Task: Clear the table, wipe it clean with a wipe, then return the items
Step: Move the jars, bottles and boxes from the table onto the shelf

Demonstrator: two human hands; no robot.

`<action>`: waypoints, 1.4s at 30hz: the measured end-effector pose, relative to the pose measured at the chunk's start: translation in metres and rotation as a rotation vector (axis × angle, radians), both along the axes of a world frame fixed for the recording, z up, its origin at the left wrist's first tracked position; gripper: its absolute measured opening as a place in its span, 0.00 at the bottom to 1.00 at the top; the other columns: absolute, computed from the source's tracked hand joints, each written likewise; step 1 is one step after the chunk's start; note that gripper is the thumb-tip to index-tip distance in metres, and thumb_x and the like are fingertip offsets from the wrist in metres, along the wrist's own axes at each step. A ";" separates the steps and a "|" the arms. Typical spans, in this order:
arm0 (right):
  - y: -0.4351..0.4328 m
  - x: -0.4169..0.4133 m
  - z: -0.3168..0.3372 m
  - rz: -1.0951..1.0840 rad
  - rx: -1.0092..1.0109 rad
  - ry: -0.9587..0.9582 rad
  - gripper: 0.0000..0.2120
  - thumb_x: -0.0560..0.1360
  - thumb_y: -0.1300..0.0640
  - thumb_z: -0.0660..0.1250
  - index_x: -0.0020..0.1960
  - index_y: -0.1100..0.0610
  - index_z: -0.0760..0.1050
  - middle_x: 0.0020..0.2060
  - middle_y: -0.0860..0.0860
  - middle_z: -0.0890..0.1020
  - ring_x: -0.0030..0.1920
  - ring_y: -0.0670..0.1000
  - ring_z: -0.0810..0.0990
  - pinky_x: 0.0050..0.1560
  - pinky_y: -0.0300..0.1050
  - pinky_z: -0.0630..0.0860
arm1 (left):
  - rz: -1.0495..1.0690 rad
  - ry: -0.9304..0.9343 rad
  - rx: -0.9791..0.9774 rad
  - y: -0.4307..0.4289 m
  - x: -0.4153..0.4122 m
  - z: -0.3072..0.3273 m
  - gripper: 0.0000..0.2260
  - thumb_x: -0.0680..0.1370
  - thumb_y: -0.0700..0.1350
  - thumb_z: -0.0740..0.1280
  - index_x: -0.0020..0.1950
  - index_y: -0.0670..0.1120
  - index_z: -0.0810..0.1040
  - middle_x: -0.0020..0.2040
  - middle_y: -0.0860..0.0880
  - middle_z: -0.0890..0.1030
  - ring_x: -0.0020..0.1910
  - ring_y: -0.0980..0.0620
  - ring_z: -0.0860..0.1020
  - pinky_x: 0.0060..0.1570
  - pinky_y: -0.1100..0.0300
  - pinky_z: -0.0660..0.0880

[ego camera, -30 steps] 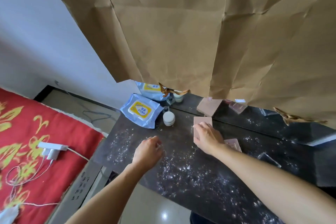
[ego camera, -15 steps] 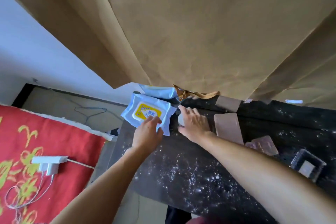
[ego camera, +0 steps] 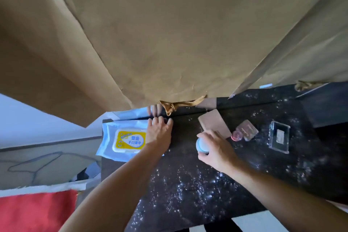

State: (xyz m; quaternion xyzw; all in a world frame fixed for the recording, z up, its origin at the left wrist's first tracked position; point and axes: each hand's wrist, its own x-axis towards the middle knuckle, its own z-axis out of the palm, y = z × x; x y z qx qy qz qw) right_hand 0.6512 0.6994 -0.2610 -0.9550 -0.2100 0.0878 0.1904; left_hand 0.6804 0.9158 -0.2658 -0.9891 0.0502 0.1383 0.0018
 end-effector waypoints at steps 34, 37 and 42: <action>-0.386 -0.237 0.116 -0.734 -0.007 -0.147 0.22 0.65 0.53 0.70 0.59 0.53 0.72 0.54 0.47 0.74 0.54 0.50 0.72 0.50 0.43 0.72 | -0.567 -0.012 -0.396 -0.390 -0.152 0.112 0.17 0.78 0.41 0.61 0.66 0.51 0.67 0.62 0.47 0.69 0.52 0.44 0.77 0.51 0.52 0.76; -0.413 -0.229 0.118 -0.745 0.022 -0.140 0.22 0.66 0.52 0.70 0.59 0.53 0.71 0.55 0.48 0.74 0.54 0.49 0.72 0.50 0.43 0.74 | -0.591 -0.021 -0.405 -0.416 -0.140 0.108 0.17 0.78 0.42 0.60 0.66 0.52 0.67 0.63 0.48 0.68 0.53 0.45 0.77 0.52 0.54 0.76; -0.458 -0.184 0.117 -0.709 0.010 -0.172 0.23 0.66 0.52 0.71 0.59 0.54 0.71 0.55 0.49 0.73 0.55 0.51 0.72 0.51 0.44 0.75 | -0.584 -0.027 -0.437 -0.463 -0.102 0.101 0.17 0.79 0.43 0.61 0.67 0.53 0.67 0.61 0.50 0.69 0.54 0.47 0.76 0.53 0.57 0.74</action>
